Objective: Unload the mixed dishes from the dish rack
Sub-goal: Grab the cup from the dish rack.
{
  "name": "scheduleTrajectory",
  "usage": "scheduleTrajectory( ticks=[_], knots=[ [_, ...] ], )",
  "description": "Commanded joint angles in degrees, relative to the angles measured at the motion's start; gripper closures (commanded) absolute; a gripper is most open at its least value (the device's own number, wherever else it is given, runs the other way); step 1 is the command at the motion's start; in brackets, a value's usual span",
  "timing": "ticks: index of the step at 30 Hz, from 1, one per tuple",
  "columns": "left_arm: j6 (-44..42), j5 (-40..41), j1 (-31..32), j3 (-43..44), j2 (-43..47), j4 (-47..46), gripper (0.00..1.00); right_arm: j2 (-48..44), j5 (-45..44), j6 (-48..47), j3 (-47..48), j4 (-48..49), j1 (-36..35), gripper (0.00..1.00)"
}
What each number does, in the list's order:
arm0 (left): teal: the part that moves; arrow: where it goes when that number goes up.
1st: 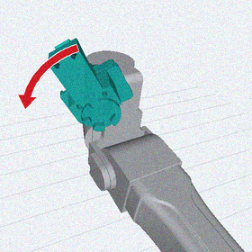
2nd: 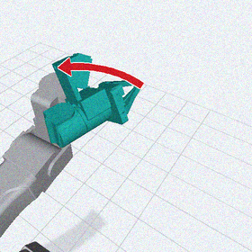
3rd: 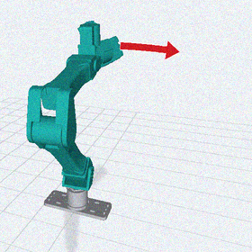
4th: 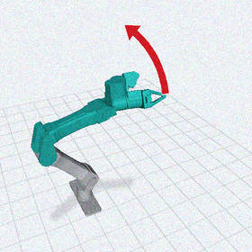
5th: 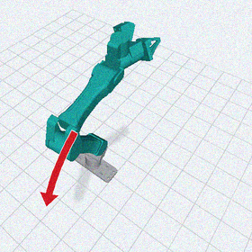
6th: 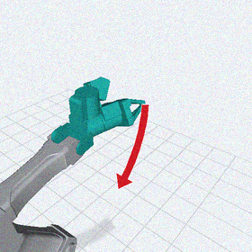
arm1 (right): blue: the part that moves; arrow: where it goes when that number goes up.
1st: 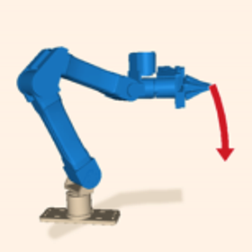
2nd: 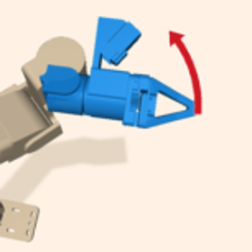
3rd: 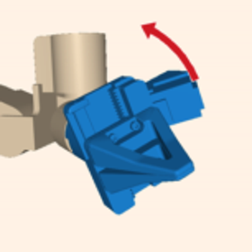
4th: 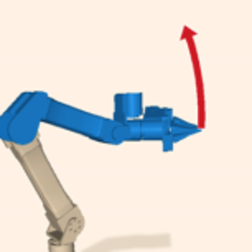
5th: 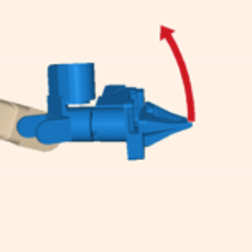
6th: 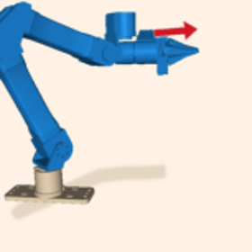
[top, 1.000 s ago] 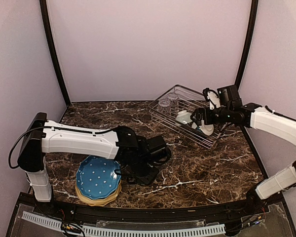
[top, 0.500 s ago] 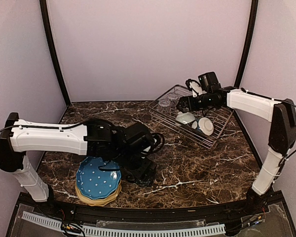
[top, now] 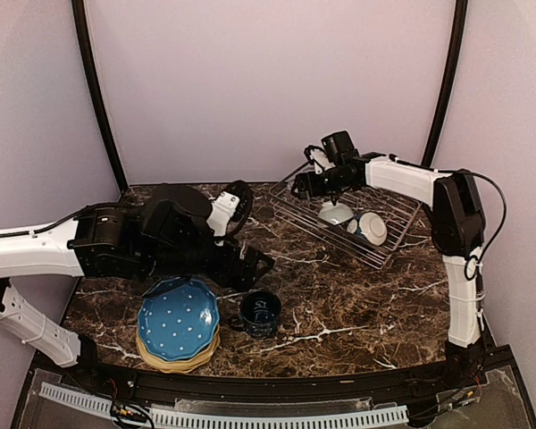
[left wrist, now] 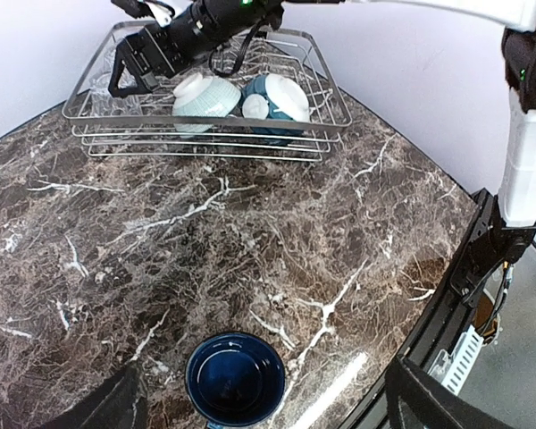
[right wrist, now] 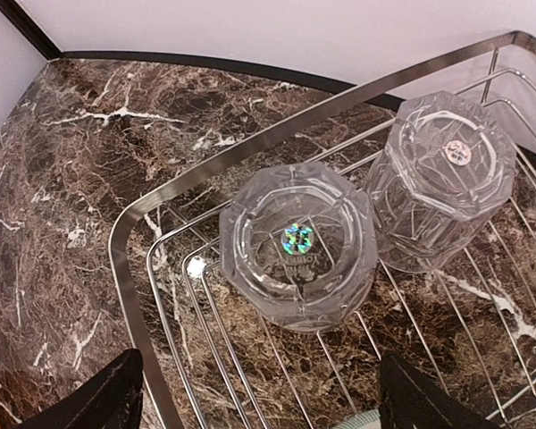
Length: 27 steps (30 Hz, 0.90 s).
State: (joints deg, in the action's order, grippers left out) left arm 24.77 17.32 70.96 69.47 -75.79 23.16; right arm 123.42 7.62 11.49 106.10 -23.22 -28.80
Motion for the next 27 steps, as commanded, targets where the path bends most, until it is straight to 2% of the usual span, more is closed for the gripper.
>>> scheduleTrajectory(
  ticks=[1,4,10,16,22,27],
  knots=[
    [-2.00,3.11,-0.21,-3.60,4.41,-2.97,0.09,5.90,-2.03,1.83,6.76,-0.99,-0.47,0.16],
    [-1.63,3.14,-0.21,-5.84,6.26,-2.89,0.09,9.38,-3.46,2.39,10.86,-1.62,-0.54,0.18],
    [0.83,2.53,-0.21,-10.03,10.11,-2.83,0.09,15.02,-5.67,2.99,18.14,-2.24,-0.55,0.15],
    [3.15,2.79,-0.21,-13.30,14.36,-2.69,0.09,18.16,-6.61,3.44,21.90,-1.83,-0.64,0.17],
    [3.69,3.48,-0.21,-13.84,15.75,-1.91,0.09,17.42,-5.65,2.74,22.64,-1.81,-0.82,0.32],
    [3.77,3.58,-0.21,-13.35,14.81,-2.29,0.09,12.48,-7.05,1.11,19.58,-1.38,-1.00,0.47]
  ],
)
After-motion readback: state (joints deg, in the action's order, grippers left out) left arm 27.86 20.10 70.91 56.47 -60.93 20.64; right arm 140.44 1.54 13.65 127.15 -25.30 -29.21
